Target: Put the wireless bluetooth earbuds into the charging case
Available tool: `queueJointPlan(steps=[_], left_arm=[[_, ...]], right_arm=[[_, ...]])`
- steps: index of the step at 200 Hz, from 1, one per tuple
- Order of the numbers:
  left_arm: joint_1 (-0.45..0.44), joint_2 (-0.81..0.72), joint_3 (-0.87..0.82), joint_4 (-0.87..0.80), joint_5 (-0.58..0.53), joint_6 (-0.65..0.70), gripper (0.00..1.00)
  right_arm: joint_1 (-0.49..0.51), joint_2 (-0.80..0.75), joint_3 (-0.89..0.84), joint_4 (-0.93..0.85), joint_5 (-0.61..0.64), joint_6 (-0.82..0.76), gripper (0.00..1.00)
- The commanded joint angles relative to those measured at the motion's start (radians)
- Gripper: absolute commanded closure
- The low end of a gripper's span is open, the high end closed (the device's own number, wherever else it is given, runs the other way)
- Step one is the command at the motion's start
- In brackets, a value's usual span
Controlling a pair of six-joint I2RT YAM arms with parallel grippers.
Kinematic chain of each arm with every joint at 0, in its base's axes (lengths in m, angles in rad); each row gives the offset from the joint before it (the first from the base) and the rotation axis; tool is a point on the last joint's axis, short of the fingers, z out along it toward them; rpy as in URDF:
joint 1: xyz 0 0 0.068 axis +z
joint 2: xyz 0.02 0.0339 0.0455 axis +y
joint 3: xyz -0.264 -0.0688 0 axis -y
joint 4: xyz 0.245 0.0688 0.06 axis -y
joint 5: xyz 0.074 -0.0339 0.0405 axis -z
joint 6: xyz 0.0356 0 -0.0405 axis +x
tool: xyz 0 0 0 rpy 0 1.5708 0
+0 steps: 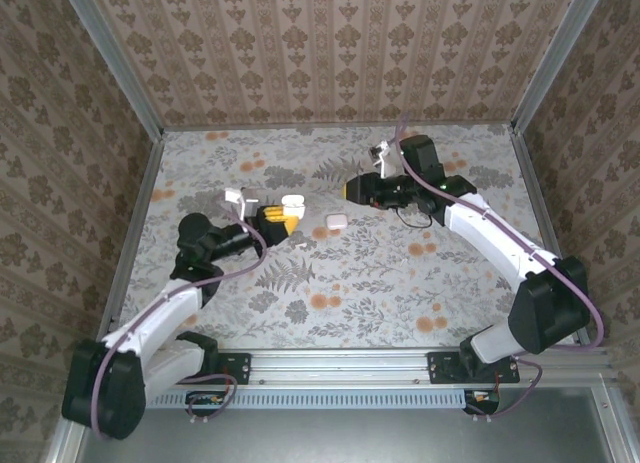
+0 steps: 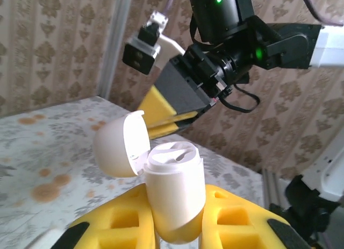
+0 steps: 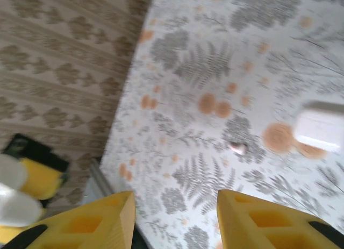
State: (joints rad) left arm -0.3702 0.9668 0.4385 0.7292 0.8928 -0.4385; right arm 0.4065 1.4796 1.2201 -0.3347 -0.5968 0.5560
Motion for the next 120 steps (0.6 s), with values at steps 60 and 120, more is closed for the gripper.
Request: queueJointPlan(steps=[60,120], left_arm=[[0.058,-0.332,-0.060,-0.492,-0.193,0.323,1.00],[0.066,-0.334,-0.061,-0.552,-0.187,0.375,1.00]], right_arm=[[0.255,0.327,0.062,-0.040,0.245,0.231,0.60],[0.358,0.567,0.200,0.001,0.248,0.345,0.55]])
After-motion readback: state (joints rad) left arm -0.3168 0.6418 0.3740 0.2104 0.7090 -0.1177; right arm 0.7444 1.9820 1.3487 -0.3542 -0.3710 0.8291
